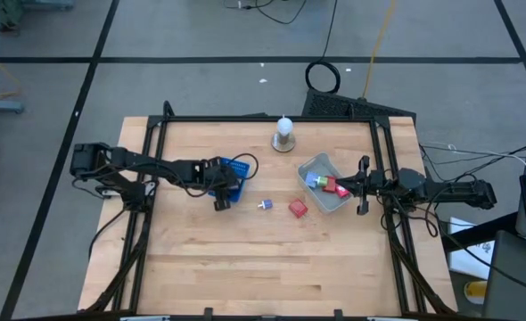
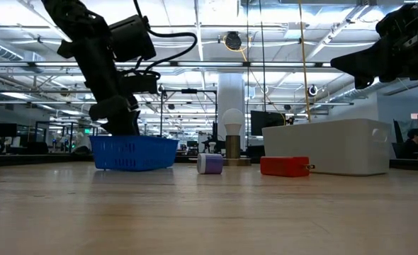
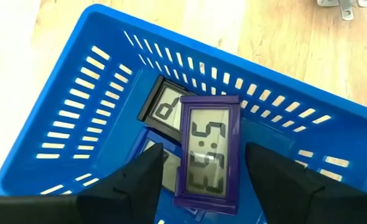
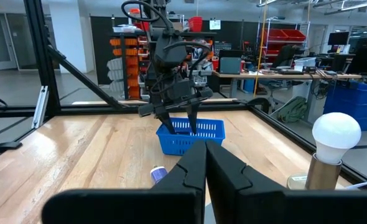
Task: Pick & Place Office items
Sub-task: Put the red charger into the gray bin
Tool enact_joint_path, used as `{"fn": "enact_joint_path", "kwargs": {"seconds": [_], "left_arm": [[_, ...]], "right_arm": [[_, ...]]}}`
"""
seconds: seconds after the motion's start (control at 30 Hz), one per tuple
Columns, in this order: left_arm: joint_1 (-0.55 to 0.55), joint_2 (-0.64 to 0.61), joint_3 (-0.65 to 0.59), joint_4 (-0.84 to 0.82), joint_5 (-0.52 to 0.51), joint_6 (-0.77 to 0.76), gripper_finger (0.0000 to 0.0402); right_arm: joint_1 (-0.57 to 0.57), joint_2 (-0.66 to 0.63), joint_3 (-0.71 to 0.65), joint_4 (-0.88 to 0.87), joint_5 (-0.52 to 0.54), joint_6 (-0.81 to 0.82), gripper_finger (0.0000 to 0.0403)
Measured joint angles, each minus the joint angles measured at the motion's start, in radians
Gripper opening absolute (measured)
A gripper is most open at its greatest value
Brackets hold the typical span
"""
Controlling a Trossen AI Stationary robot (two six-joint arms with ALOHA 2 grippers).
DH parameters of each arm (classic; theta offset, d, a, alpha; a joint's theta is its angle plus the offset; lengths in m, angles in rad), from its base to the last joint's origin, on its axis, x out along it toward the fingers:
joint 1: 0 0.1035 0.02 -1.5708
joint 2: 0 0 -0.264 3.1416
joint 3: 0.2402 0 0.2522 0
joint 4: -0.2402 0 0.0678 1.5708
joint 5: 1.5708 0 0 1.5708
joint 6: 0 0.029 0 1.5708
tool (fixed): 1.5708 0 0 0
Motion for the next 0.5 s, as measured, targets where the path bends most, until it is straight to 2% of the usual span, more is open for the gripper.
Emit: {"fn": "enact_joint_path", "kwargs": {"seconds": [0.3, 0.43, 0.5], "left_arm": [[-0.01, -0.042, 0.085, -0.08, 0.0, 0.014, 0.0231], [-0.027, -0.113, 0.119, -0.092, 0.033, 0.025, 0.0228], [-0.045, -0.171, 0.117, -0.08, 0.041, 0.049, 0.0214]], "right_arm": [[0.0, 0.0, 0.0, 0.0, 0.0, -0.001, 0.0], [0.0, 0.0, 0.0, -0.008, 0.0, -0.008, 0.0], [0.0, 0.0, 0.0, -0.009, 0.0, -0.008, 0.0]]}}
